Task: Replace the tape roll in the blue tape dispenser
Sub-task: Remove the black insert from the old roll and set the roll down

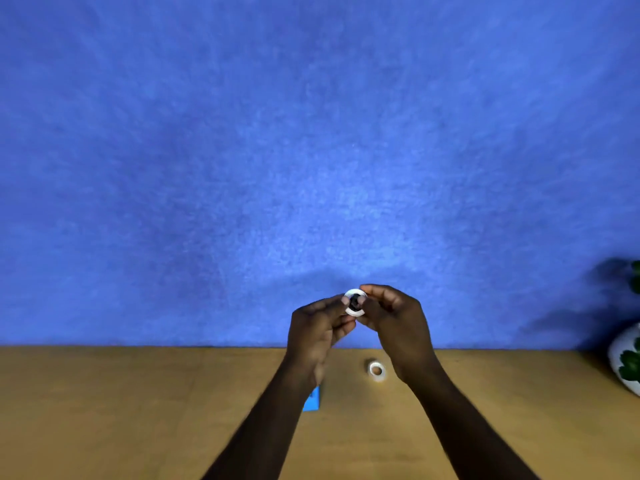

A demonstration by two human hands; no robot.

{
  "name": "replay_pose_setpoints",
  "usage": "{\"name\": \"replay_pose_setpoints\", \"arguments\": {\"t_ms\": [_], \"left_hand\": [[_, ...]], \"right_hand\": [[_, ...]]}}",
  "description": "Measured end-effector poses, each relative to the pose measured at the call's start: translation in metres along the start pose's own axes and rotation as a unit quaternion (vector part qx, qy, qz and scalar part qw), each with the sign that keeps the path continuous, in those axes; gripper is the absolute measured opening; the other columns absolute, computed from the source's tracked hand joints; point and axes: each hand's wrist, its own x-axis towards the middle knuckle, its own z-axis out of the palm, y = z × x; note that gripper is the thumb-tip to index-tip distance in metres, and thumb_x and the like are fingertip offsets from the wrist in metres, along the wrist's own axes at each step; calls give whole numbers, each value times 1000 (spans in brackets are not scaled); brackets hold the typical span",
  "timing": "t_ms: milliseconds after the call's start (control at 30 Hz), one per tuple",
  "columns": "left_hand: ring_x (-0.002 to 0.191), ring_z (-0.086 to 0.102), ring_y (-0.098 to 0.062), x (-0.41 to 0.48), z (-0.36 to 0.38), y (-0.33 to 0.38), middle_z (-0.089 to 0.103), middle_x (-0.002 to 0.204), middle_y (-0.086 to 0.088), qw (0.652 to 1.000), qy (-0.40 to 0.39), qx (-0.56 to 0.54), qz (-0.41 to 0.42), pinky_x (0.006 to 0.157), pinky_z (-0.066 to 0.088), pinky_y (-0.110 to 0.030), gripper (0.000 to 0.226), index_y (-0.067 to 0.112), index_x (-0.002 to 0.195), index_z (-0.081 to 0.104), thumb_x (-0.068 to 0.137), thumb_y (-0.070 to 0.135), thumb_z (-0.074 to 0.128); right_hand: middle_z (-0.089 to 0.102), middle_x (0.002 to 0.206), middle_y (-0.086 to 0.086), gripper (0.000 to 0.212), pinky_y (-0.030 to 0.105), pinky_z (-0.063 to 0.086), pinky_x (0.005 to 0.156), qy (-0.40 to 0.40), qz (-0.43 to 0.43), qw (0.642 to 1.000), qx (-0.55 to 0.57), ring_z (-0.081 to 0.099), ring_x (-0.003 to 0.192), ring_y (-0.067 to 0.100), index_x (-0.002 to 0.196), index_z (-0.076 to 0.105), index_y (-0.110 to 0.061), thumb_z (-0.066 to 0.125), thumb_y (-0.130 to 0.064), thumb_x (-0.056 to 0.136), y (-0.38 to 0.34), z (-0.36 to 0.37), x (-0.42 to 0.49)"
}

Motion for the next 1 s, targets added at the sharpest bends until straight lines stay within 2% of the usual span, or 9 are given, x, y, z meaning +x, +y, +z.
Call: {"name": "replay_pose_setpoints", "arguments": {"t_ms": [167,300,500,633,1000], "left_hand": [[95,77,-22,-11,16,23,80,97,-13,999,-20,7,41,75,59,-22,15,11,89,83,92,16,69],[89,78,-19,-17,28,32,80,91,-12,996,-9,32,81,72,59,-21,16,12,85,83,92,13,69],[84,77,-17,-24,37,37,80,86,-11,992,4,46,115,72,59,-22,19,15,80,83,91,9,69],[85,78,-16,-28,39,36,81,85,-8,990,13,52,133,71,58,-21,23,21,78,84,91,9,69],[85,78,-17,-34,40,34,81,82,-1,973,53,114,192,80,61,-35,27,32,77,83,92,14,70]], "right_hand": [[79,90,9,11,37,60,81,-5,6,999,54,74,89,26,92,77,-14,69,-10,87,-31,-8,-2],[79,88,9,10,35,60,80,2,-3,998,67,74,88,26,87,79,-16,71,-10,85,-43,-9,-3],[79,89,8,12,38,60,81,1,-3,998,70,74,90,26,90,79,-15,71,-8,86,-50,-10,-5],[79,89,6,12,35,60,79,4,-5,998,66,75,89,24,94,78,-12,70,-7,86,-51,-10,-6],[79,87,3,17,34,60,78,4,-24,998,52,75,87,21,90,79,-19,69,-6,87,-56,-7,-12]]}}
